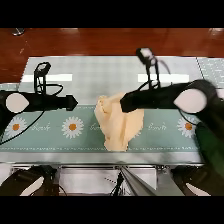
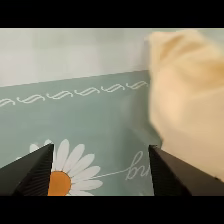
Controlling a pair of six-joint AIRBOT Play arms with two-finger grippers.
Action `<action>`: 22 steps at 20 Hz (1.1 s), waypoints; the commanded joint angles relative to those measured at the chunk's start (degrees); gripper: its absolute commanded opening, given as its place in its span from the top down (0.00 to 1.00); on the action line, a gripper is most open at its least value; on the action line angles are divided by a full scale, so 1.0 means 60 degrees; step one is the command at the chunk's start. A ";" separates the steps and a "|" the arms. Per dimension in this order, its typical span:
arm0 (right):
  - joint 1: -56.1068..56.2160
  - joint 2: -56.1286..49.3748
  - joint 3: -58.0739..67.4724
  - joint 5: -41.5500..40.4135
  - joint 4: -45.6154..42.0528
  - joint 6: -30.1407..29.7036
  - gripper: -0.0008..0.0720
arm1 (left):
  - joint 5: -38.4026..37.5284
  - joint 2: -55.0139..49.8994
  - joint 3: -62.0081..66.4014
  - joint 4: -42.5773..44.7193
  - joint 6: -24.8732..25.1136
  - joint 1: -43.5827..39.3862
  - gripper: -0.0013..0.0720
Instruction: Fold the shirts.
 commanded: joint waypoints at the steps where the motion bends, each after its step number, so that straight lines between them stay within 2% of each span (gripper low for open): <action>1: 0.0160 -0.0667 -0.1370 -0.0831 0.0390 0.0798 0.37 | -0.0022 -0.0015 -0.0004 -0.0273 0.0007 -0.0036 0.03; 2: 0.0066 -0.0838 -0.1359 -0.0871 0.0339 0.0787 0.13 | -0.0007 -0.0018 -0.0004 -0.0273 0.0011 -0.0040 0.03; 4: -0.0794 -0.0798 -0.1198 -0.0495 0.0335 0.0688 0.13 | -0.0135 -0.0011 -0.0004 -0.0273 0.0168 -0.0036 0.03; 9: -0.5275 0.1056 -0.0914 0.2218 -0.0149 -0.0423 0.13 | -0.1002 -0.0033 -0.0007 -0.0277 0.0619 0.0433 0.03; 11: -0.6849 0.2244 -0.1985 0.2590 -0.0572 -0.0470 0.14 | -0.1421 -0.0335 -0.0007 -0.0812 0.0627 0.0863 0.03; 12: -0.7395 0.2805 -0.2758 0.2597 -0.0423 -0.0470 0.14 | -0.1887 -0.0699 -0.0011 -0.1428 0.0878 0.1009 0.03; 13: -0.7807 0.3373 -0.3690 0.2568 -0.0007 -0.0528 0.14 | -0.2277 -0.1140 -0.0029 -0.2076 0.1515 0.1038 0.03; 14: -0.8021 0.3825 -0.4546 0.2543 0.0590 -0.0765 0.14 | -0.2404 -0.1625 -0.0091 -0.2645 0.2109 0.1027 0.03; 17: -0.8120 0.4670 -0.6455 0.2565 0.2215 -0.1188 0.14 | -0.2131 -0.3020 -0.0171 -0.3741 0.2521 0.1027 0.03; 18: -0.8120 0.4787 -0.6823 0.2601 0.2543 -0.1275 0.14 | -0.2146 -0.3497 -0.0175 -0.4280 0.3009 0.1031 0.03; 20: -0.8120 0.4819 -0.7144 0.2747 0.2845 -0.1450 0.14 | -0.2091 -0.4229 -0.0171 -0.5213 0.3832 0.1035 0.03; 22: -0.8120 0.4819 -0.7155 0.2787 0.2878 -0.1508 0.14 | -0.1497 -0.4586 -0.0168 -0.5778 0.4291 0.1035 0.03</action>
